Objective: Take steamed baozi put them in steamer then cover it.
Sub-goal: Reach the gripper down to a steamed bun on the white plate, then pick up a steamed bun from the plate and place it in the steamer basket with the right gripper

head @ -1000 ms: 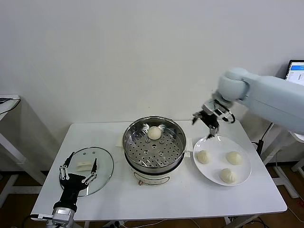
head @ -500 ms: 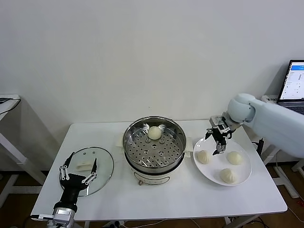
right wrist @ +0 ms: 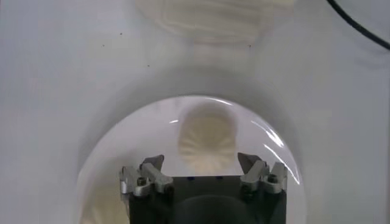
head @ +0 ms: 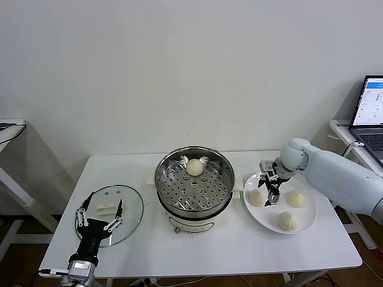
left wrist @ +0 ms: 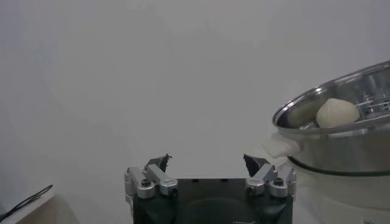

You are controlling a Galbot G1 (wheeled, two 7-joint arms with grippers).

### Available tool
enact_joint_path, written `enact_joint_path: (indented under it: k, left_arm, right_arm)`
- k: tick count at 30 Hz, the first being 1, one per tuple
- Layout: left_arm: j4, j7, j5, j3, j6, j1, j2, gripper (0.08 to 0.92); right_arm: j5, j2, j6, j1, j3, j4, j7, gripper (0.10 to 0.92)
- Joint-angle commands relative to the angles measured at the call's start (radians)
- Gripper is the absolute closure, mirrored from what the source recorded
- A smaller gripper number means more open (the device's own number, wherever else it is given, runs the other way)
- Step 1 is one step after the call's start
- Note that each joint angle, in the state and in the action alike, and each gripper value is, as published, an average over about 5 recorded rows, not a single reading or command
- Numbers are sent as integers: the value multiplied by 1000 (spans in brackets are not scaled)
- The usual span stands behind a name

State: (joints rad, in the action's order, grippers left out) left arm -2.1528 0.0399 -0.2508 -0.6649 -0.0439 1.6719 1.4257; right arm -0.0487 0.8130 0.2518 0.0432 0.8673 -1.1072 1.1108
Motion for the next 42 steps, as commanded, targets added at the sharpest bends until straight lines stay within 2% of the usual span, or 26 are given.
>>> enact_joint_path:
  k: [1, 20, 26, 33, 38, 42]
  left_arm:
    - [0, 0, 0, 1, 0, 1, 1, 177]
    - [3, 1, -2, 7, 1, -5, 3, 177]
    - [8, 1, -2, 4, -1, -6, 2, 177]
    - [6, 1, -2, 6, 0, -8, 2, 177]
    - [4, 1, -2, 7, 0, -7, 2, 177]
    - [-3, 0, -1, 7, 1, -6, 1, 177]
  right_arm:
    - [-30, 28, 4, -52, -51, 41, -14, 203]
    - [-41, 58, -8, -54, -80, 70, -24, 207]
    - [-40, 60, -8, -55, -79, 73, -19, 294]
    - [-30, 42, -3, -51, -74, 54, -12, 305]
    - [29, -8, 19, -10, -42, -5, -6, 312]
    - [157, -92, 61, 115, 50, -107, 1, 313]
